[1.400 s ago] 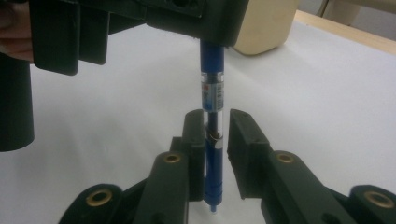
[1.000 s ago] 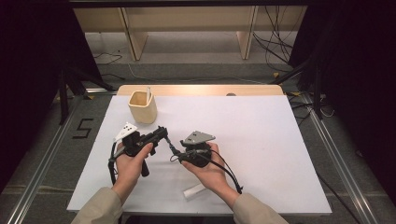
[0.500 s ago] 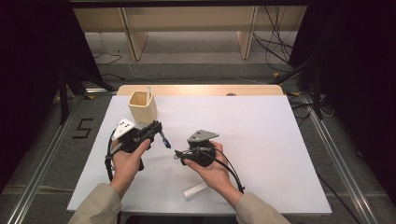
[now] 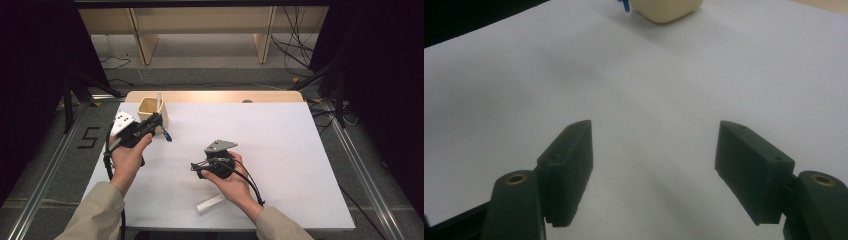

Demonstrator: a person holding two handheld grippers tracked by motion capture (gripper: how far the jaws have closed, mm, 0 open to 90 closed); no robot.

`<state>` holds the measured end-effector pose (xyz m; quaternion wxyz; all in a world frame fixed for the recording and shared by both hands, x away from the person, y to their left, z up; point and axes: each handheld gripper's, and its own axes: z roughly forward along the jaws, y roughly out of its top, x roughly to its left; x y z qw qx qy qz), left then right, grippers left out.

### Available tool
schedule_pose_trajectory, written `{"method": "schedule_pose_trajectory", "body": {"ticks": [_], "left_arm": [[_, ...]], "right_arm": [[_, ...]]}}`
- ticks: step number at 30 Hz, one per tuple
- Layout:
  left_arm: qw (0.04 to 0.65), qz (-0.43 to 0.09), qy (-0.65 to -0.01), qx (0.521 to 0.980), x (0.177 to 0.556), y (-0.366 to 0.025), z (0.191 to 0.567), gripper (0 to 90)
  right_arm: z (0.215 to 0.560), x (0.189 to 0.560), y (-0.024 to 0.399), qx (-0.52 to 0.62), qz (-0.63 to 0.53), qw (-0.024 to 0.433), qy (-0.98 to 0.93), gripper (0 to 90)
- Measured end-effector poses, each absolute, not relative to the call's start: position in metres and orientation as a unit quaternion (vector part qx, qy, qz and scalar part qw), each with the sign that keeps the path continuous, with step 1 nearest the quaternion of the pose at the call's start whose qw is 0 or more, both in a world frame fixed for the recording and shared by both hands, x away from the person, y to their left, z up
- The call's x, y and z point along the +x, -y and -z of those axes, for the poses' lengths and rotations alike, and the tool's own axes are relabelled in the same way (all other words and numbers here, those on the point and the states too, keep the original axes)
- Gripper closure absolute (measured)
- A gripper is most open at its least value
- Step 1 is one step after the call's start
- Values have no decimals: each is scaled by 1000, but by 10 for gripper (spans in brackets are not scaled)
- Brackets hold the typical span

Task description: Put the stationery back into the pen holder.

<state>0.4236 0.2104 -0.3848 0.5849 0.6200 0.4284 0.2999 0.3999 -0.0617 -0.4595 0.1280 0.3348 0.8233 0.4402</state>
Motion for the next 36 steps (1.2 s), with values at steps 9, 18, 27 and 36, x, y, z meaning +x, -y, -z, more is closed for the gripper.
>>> {"method": "schedule_pose_trajectory", "body": {"ticks": [9, 18, 27, 36], "left_arm": [[580, -347, -418, 607, 440, -219, 381, 795], [576, -366, -425, 594, 449, -225, 383, 794], [578, -372, -430, 586, 455, -229, 378, 794], [573, -384, -427, 584, 461, -232, 367, 794]], "right_arm": [[462, 401, 64, 339, -437, 129, -823, 323], [462, 401, 65, 341, -435, 131, -823, 322], [464, 401, 65, 343, -432, 130, -824, 322], [465, 402, 65, 342, -432, 129, -825, 319]]}}
